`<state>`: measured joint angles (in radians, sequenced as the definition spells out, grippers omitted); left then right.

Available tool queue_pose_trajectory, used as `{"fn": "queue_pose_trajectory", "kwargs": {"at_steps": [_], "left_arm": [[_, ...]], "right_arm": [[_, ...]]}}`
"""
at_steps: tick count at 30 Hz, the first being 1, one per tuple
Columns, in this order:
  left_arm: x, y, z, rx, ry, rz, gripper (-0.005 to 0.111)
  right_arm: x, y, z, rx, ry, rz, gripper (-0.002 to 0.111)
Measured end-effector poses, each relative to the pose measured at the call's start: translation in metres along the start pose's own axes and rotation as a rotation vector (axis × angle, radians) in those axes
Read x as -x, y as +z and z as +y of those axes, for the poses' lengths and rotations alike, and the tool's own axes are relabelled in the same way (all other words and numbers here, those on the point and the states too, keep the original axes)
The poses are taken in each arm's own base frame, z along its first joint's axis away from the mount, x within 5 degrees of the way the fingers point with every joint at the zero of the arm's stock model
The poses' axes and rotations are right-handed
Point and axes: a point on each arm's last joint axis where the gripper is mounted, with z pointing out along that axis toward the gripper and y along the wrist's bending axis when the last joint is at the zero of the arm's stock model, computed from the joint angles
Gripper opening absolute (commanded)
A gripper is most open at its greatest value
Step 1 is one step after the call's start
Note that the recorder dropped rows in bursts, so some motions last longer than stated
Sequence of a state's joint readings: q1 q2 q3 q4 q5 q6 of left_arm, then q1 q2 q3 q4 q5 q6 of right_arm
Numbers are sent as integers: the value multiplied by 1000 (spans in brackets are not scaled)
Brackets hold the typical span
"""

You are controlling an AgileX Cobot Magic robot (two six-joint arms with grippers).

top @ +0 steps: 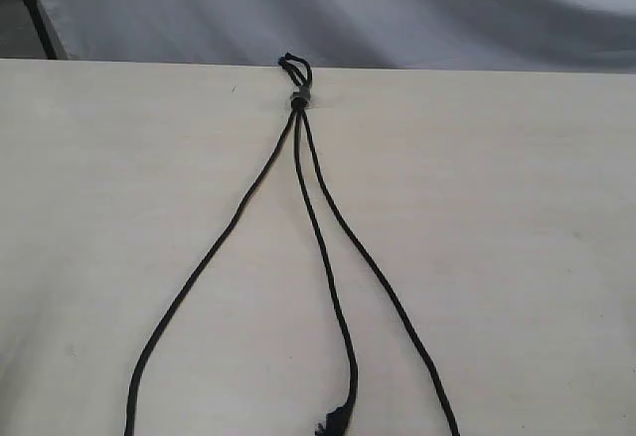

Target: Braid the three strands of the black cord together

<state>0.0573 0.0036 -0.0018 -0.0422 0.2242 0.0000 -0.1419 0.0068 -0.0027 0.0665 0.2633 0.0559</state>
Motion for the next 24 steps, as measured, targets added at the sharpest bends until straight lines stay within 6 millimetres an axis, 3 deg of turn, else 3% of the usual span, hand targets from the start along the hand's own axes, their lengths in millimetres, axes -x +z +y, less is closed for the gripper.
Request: {"fn": "queue_pose_trajectory", "kwargs": {"at_steps": [17,20,24], "left_arm": [[2,0,0,1,7,-18,3],[13,-1,0,-2,-29,-145,3],[45,-12,0,-69,-250,-519,3]], "right_arm": [[0,0,0,4,26,-2,3],[5,0,3,35,194,-57,3],[23,-3,2,82,506,-241,3]]}}
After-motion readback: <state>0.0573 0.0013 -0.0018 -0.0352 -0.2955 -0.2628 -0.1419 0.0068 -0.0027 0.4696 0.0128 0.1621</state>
